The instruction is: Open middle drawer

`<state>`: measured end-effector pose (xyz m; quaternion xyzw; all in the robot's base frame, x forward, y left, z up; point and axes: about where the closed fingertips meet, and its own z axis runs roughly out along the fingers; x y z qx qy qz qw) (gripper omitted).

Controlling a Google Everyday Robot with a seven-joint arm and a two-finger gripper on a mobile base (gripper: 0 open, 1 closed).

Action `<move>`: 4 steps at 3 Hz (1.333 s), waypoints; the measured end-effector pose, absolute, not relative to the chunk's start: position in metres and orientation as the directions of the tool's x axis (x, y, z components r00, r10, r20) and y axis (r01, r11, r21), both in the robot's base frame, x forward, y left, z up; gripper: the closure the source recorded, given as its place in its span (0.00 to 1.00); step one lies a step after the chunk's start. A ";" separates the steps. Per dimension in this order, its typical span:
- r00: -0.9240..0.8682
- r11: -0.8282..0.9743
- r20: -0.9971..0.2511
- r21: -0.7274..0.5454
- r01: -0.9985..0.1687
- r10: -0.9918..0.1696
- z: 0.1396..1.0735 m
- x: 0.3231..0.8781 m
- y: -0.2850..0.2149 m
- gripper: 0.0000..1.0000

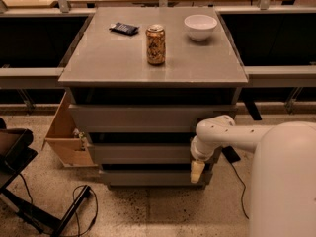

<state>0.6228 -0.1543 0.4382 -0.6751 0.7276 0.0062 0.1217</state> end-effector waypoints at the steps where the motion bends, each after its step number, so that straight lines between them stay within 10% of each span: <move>1: -0.097 0.125 -0.192 -0.138 -0.982 -0.977 0.430 0.641 -0.158 0.16; 4: -0.198 0.224 -0.187 -0.128 -0.966 -0.962 0.437 0.621 -0.194 0.93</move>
Offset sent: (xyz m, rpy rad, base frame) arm 0.0200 -0.0275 -0.0210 0.0063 0.0569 -0.1071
